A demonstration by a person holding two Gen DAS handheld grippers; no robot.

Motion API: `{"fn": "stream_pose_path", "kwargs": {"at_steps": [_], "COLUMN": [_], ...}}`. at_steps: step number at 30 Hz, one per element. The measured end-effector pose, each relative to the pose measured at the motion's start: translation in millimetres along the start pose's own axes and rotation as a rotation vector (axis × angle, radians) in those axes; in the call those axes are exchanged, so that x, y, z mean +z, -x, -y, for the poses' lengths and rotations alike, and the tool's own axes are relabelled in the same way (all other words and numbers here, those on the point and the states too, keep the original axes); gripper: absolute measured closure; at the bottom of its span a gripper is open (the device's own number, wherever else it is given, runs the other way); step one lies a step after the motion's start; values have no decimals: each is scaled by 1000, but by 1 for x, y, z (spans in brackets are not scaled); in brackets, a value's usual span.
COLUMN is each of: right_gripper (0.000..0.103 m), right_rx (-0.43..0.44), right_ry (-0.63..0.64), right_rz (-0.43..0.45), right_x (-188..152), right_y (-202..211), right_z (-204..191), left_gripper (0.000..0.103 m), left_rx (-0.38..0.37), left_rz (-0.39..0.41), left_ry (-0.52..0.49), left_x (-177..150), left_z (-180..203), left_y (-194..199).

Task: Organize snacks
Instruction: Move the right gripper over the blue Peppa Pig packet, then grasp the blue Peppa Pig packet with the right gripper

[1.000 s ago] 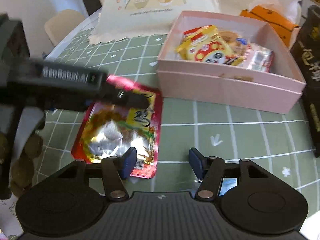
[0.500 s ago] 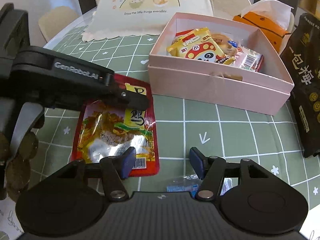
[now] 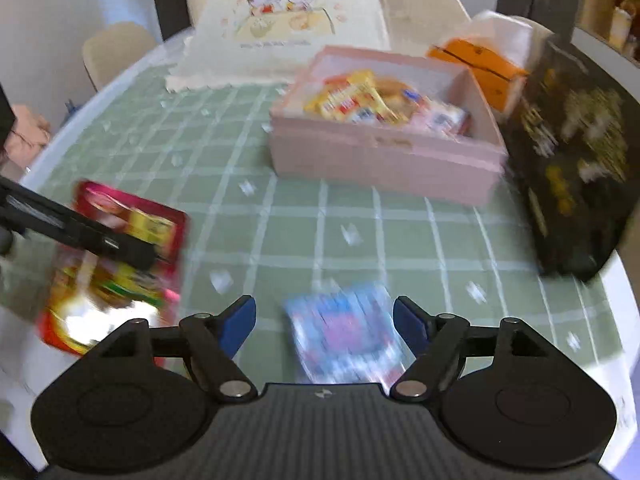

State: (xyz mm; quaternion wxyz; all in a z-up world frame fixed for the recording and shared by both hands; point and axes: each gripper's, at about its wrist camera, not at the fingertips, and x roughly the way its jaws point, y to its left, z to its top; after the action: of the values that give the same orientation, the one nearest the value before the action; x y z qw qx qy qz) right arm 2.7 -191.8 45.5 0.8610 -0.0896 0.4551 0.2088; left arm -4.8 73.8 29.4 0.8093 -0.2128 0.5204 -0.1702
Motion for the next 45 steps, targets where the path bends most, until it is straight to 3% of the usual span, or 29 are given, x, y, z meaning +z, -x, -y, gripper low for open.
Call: {"fn": "stream_pose_path", "kwargs": {"at_steps": [2, 10, 15, 30, 45], "right_gripper": [26, 15, 0, 0, 0], "right_rx": [-6, -51, -48, -76, -50], "right_ry": [-40, -50, -60, -92, -54], "right_rz": [-38, -35, -20, 36, 34], "right_x": [-9, -14, -14, -20, -16], "right_y": [-5, -16, -23, -21, -24], "right_z": [7, 9, 8, 6, 8], "left_gripper": [71, 69, 69, 68, 67], "left_rx": [10, -29, -32, -40, -152], "left_rz": [-19, -30, -56, -143, -272], "left_ry": [-6, -23, -29, -96, -103], "left_x": [-9, -24, -32, -42, -62], "left_z": [-1, 3, 7, 22, 31], "left_y": [-1, -2, 1, 1, -9]}}
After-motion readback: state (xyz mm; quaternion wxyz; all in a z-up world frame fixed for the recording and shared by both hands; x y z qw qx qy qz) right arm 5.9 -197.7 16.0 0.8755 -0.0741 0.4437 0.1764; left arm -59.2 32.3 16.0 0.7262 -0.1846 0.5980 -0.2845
